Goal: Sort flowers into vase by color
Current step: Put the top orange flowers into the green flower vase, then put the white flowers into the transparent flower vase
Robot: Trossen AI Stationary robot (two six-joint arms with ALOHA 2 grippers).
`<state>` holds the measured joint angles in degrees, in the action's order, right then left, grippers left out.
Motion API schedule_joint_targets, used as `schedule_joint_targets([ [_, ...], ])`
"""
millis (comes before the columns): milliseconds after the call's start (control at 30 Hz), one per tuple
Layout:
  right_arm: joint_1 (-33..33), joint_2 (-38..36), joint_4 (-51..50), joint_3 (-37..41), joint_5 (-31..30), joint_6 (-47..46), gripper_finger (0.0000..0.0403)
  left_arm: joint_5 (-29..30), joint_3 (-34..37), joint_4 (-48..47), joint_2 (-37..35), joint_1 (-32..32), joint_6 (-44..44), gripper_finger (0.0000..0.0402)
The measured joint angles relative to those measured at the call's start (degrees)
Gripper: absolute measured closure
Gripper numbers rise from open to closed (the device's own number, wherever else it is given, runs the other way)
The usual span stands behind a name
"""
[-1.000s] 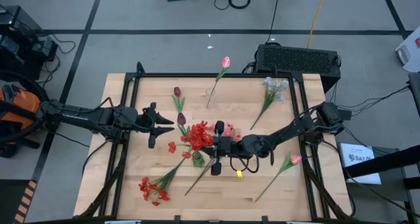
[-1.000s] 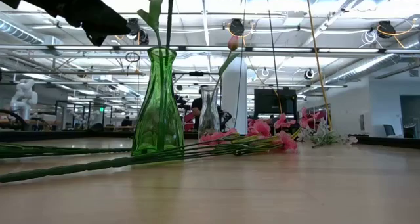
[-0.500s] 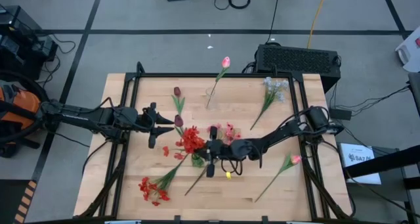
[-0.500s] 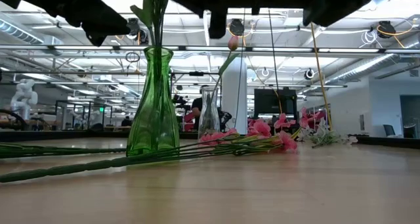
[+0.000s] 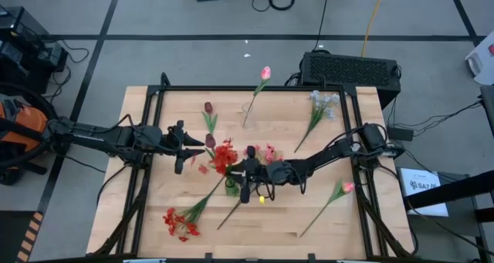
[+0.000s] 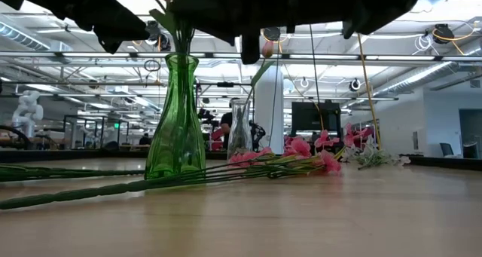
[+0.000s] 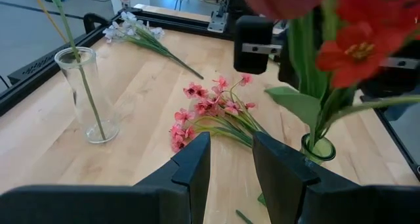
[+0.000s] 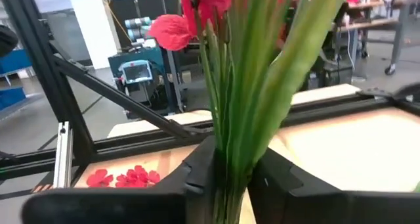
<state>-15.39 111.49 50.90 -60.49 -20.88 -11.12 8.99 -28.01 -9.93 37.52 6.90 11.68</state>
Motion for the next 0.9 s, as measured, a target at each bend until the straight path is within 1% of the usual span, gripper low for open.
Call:
schedule_joint_targets([
  [167, 0.05, -2.85, -4.67, 0.0, 0.04, -0.36, 0.0307, 0.0, 0.0, -0.02, 0.01, 0.0, -0.2, 0.0279],
  [267, 0.03, -5.88, -9.55, 0.0, 0.07, -0.26, 0.0288, 0.02, 0.0, -0.02, 0.0, 0.0, -0.2, 0.0279],
  [633, 0.01, -18.18, -35.29, 0.0, 0.05, -0.49, 0.0222, 0.02, 0.0, -0.04, 0.0, 0.0, -0.39, 0.0279],
  [767, 0.03, -23.26, -44.66, 0.0, 0.02, -3.11, 0.0209, 0.04, 0.0, -0.04, 0.01, 0.0, -0.37, 0.0279],
  [900, 0.02, -28.19, -55.03, 0.0, 0.03, -8.59, 0.0208, 0.04, 0.0, -0.04, 0.0, 0.0, -0.37, 0.0279],
])
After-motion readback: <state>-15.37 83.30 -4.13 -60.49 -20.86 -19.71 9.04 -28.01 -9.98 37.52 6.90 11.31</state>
